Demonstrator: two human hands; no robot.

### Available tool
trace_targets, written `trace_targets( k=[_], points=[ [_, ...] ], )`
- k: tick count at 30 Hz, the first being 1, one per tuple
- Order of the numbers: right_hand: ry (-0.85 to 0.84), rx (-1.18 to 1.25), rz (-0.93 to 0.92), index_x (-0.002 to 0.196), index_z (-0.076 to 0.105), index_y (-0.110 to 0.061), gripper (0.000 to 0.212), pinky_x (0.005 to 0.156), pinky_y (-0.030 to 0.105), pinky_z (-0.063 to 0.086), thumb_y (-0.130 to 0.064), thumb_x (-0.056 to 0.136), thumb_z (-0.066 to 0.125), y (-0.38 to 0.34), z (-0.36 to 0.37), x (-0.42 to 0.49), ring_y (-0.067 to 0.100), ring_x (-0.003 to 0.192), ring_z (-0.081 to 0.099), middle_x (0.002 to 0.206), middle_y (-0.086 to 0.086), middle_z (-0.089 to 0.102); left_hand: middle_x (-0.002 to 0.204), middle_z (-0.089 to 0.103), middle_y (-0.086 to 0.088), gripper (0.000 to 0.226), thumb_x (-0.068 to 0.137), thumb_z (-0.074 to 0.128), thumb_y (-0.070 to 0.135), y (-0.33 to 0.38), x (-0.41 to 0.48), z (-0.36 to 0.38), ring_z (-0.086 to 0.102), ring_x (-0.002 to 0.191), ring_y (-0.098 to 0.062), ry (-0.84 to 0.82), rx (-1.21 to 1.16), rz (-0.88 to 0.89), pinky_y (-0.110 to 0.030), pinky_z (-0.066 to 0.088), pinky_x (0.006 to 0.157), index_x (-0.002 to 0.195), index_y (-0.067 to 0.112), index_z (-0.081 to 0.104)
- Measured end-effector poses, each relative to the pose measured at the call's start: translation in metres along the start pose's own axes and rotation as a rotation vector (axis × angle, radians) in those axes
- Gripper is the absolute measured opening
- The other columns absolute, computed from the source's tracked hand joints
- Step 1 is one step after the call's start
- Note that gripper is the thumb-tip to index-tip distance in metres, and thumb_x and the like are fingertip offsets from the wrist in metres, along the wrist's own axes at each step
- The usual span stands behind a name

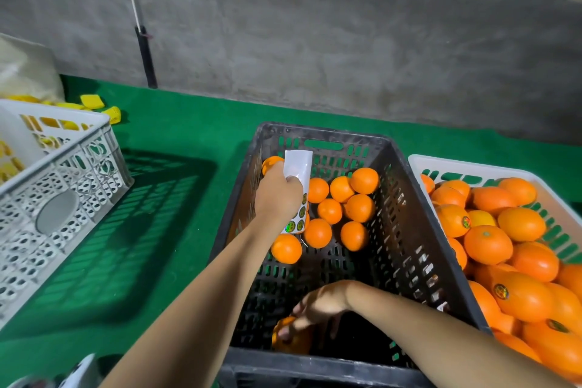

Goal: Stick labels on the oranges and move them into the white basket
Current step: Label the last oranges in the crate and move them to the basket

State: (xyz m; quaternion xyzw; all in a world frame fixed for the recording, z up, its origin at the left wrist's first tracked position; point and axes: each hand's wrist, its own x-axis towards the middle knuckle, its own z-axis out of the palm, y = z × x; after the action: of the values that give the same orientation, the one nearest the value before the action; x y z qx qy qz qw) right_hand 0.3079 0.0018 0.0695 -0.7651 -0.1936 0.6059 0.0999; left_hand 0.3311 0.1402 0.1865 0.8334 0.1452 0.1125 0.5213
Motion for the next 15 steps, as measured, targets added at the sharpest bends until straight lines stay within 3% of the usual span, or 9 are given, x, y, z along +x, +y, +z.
trace_targets(
  k=[5, 8, 10, 13, 15],
  points=[
    [0.031, 0.095, 0.017, 0.136, 0.055, -0.023, 0.066, 0.076, 0.029, 0.059, -0.069, 0.088, 0.057, 0.004, 0.001, 0.006, 0.031, 0.129, 0.054, 0.147, 0.000, 0.046, 0.098, 0.063, -0.018, 0.027, 0.098, 0.038, 0.013, 0.000, 0.000, 0.000, 0.055, 0.070, -0.024, 0.012, 0.026, 0.002, -0.032, 0.040, 0.056, 0.119, 0.013, 0.054],
    [0.014, 0.139, 0.014, 0.113, 0.062, -0.027, 0.041, 0.065, 0.027, 0.060, -0.061, 0.090, 0.062, 0.002, 0.002, 0.008, 0.034, 0.125, 0.058, 0.127, -0.001, 0.056, 0.098, 0.064, -0.017, 0.026, 0.098, 0.038, 0.013, 0.000, 0.000, 0.000, 0.060, 0.076, -0.028, 0.009, 0.024, 0.007, -0.034, 0.043, 0.058, 0.119, 0.013, 0.054],
    [0.009, 0.108, 0.036, 0.103, 0.066, -0.030, 0.028, 0.059, 0.027, 0.059, -0.055, 0.091, 0.063, -0.003, -0.001, 0.008, 0.032, 0.106, 0.068, 0.121, 0.000, 0.061, 0.098, 0.064, -0.017, 0.028, 0.099, 0.037, 0.014, 0.000, -0.001, 0.000, 0.061, 0.076, -0.030, 0.009, 0.024, 0.006, -0.033, 0.043, 0.057, 0.121, 0.014, 0.054],
    [0.162, 0.160, 0.076, 0.120, 0.060, -0.018, 0.053, 0.057, 0.029, 0.058, -0.058, 0.085, 0.061, -0.005, -0.017, -0.002, 0.022, 0.069, 0.071, 0.120, 0.013, 0.064, 0.099, 0.065, -0.016, 0.027, 0.099, 0.038, 0.015, -0.002, -0.001, 0.000, 0.057, 0.073, -0.026, 0.052, 0.039, -0.009, -0.029, 0.038, 0.054, 0.120, 0.014, 0.055],
    [0.331, 0.329, 0.053, 0.128, 0.056, -0.011, 0.070, 0.059, 0.030, 0.058, -0.060, 0.079, 0.062, -0.002, -0.037, -0.016, 0.022, 0.072, 0.072, 0.108, 0.015, 0.069, 0.100, 0.065, -0.013, 0.023, 0.099, 0.039, 0.016, -0.001, 0.000, -0.001, 0.061, 0.079, -0.028, 0.102, 0.035, -0.016, -0.030, 0.040, 0.058, 0.114, 0.012, 0.056]
  ],
)
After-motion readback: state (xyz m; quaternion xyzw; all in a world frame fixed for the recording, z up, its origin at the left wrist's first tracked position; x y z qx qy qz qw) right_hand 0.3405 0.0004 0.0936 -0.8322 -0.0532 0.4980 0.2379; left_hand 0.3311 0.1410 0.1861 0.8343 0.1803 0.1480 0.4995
